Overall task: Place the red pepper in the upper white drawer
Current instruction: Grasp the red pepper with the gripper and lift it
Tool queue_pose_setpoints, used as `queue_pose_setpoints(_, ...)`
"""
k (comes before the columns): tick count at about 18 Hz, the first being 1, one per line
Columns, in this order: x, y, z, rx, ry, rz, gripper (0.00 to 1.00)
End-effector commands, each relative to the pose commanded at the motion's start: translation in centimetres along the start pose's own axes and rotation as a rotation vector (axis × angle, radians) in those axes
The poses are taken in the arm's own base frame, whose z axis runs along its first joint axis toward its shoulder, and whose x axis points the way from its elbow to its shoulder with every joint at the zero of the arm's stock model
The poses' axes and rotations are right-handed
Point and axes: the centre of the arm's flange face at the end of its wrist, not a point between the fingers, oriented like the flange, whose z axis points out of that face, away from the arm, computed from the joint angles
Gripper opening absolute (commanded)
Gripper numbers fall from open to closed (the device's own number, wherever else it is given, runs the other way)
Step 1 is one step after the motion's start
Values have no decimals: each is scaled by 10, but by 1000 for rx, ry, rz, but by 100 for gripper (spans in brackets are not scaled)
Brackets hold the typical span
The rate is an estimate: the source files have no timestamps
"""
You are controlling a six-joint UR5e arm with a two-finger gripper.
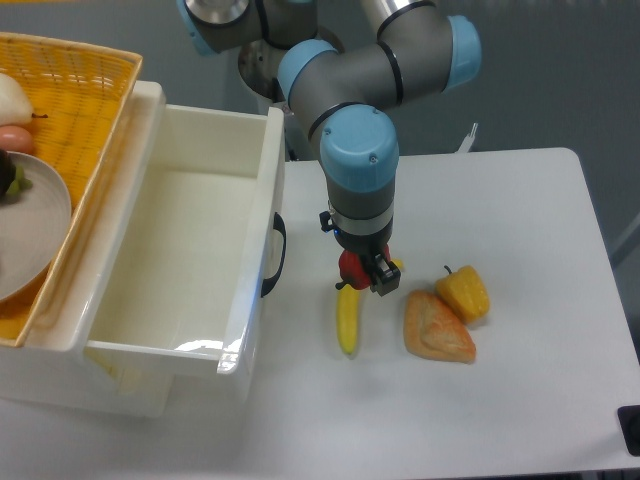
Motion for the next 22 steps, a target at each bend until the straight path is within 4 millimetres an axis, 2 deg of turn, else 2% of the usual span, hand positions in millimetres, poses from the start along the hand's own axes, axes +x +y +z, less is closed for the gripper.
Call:
queue_pose_setpoints(12,-3,3,-12,8,-8,-22,70)
queue_pose_setpoints(18,-7,13,-40,17,-28,-60,70)
queue_pose_setpoints(22,-15,28,-48,125,-28,-164,70)
